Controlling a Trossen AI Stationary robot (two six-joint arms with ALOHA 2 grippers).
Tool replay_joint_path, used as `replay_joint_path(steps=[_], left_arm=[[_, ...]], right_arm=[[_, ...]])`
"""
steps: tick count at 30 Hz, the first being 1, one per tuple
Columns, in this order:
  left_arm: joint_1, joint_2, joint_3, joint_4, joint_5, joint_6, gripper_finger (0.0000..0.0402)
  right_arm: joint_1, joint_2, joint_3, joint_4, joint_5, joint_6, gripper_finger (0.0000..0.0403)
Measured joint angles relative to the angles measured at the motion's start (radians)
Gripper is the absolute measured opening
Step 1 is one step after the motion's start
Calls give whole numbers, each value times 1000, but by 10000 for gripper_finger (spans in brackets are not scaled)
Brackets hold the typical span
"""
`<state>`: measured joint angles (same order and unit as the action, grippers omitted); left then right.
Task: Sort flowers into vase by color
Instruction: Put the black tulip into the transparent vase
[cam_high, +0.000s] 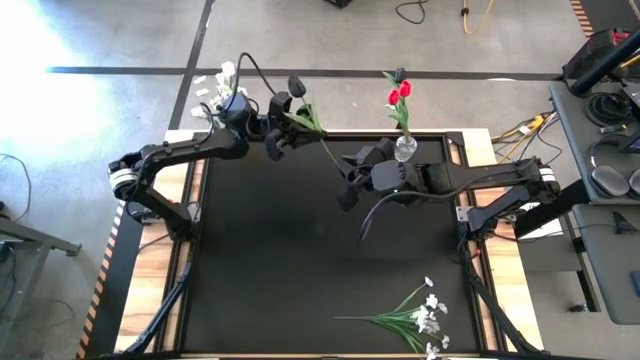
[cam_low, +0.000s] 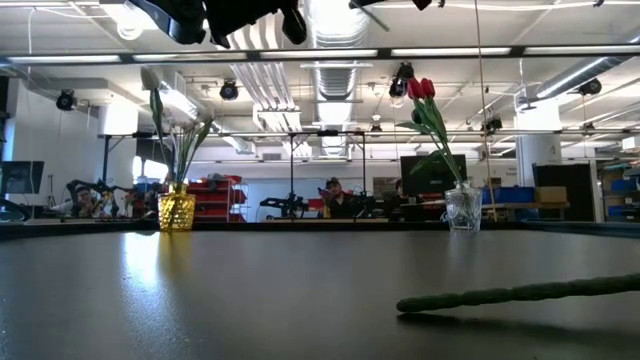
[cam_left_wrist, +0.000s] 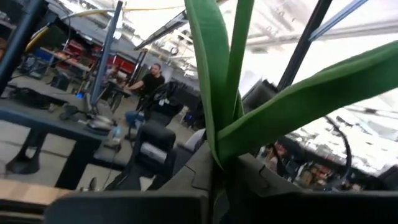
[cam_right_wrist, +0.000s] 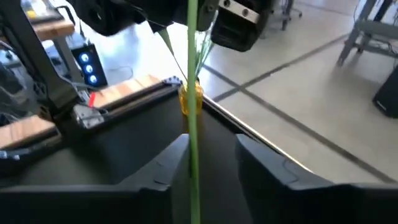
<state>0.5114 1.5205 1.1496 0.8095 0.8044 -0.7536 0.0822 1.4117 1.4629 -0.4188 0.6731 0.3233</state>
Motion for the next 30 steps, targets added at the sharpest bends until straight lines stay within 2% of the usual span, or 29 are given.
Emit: replay_joint_path(steps=[4, 9, 14, 18, 22, 25, 30], left_arm=[[0, -10, 1, -100, 22, 95, 2], [0, -30, 1, -226, 28, 223, 2], [-5, -35, 1, -287, 53, 292, 1], [-16, -38, 6, -297, 79, 314, 1], [-27, -38, 48, -382, 98, 379, 0], [-31, -38, 96, -507, 98, 455, 0], [-37, -37, 167, -674, 100, 578, 0]], right_arm=[[0, -12, 69, -120, 4, 58, 157], [-16, -18, 159, -125, -51, 79, 179], [-60, 16, 239, -118, -156, 88, 183], [-107, 70, 300, -115, -296, 89, 183], [-132, 119, 349, -128, -333, 84, 183], [-142, 143, 391, -125, -386, 74, 183], [-142, 180, 462, -154, -394, 22, 182]])
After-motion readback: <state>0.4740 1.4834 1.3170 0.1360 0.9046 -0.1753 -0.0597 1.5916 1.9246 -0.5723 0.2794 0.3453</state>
